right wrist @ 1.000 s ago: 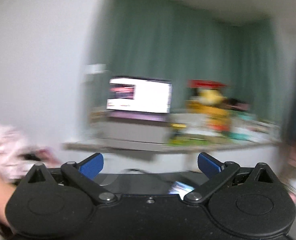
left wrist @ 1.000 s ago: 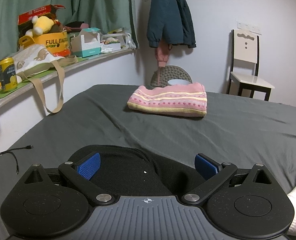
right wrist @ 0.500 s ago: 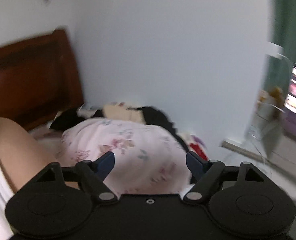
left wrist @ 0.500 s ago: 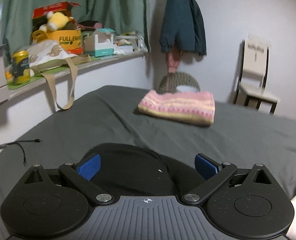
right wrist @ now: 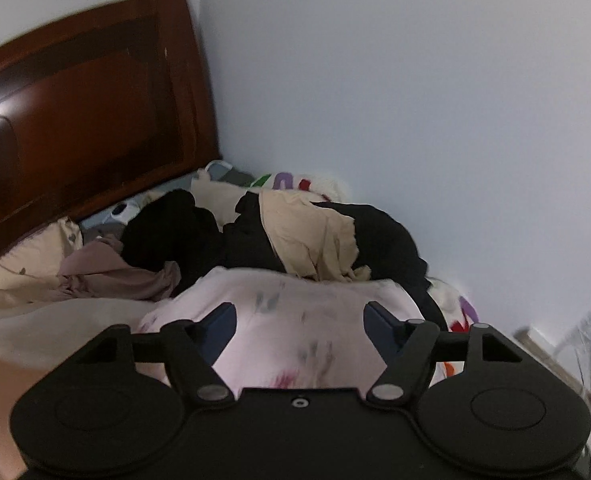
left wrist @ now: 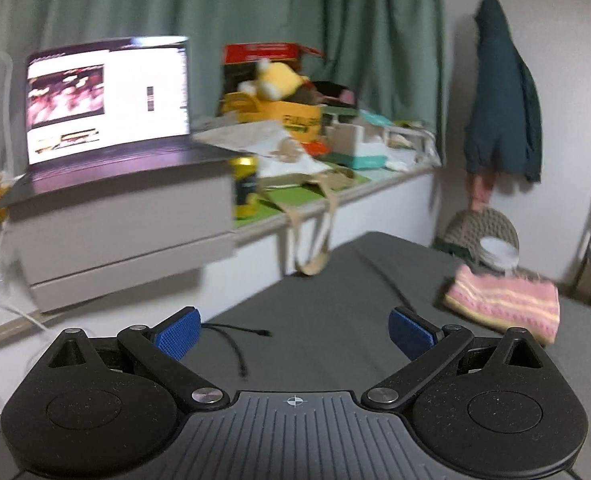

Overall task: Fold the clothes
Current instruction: 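Turn the right tool toward the clothes pile at the headboard, then grasp the beige garment in the pile with the right gripper and lift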

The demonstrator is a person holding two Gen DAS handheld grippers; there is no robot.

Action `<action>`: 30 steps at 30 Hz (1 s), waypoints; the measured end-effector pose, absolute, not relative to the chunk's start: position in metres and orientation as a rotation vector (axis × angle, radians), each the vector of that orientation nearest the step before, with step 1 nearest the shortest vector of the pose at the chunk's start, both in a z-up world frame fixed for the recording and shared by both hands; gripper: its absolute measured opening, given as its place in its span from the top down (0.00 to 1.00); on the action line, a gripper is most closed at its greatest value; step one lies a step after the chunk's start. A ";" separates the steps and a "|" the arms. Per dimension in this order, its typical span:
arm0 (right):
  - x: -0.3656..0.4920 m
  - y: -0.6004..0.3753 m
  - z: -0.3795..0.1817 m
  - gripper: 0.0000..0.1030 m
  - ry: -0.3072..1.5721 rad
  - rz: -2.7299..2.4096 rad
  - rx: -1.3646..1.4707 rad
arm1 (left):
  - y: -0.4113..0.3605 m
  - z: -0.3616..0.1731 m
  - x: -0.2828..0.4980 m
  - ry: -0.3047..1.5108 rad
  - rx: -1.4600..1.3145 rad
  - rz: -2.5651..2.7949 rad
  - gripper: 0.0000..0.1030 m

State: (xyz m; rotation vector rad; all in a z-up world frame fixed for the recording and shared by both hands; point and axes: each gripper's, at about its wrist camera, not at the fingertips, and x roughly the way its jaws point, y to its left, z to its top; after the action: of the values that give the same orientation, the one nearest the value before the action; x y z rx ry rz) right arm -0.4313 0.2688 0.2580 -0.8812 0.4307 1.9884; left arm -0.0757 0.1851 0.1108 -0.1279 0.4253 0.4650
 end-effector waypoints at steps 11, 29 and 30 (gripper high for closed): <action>-0.472 0.420 0.193 0.52 0.595 1.983 -1.087 | 0.332 0.107 -0.118 0.404 -0.265 0.550 0.02; -0.530 0.488 0.115 0.98 0.454 2.013 -1.175 | 0.436 0.033 -0.135 0.395 -0.594 0.594 0.02; -0.522 0.485 0.126 0.98 0.383 1.985 -1.134 | 0.435 0.033 -0.134 0.395 -0.589 0.591 0.02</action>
State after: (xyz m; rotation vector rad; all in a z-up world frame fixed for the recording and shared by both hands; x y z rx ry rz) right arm -0.5224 0.4848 0.1261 -1.1339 0.3829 1.9850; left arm -0.1343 0.4353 0.0325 -0.5886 0.3949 0.5905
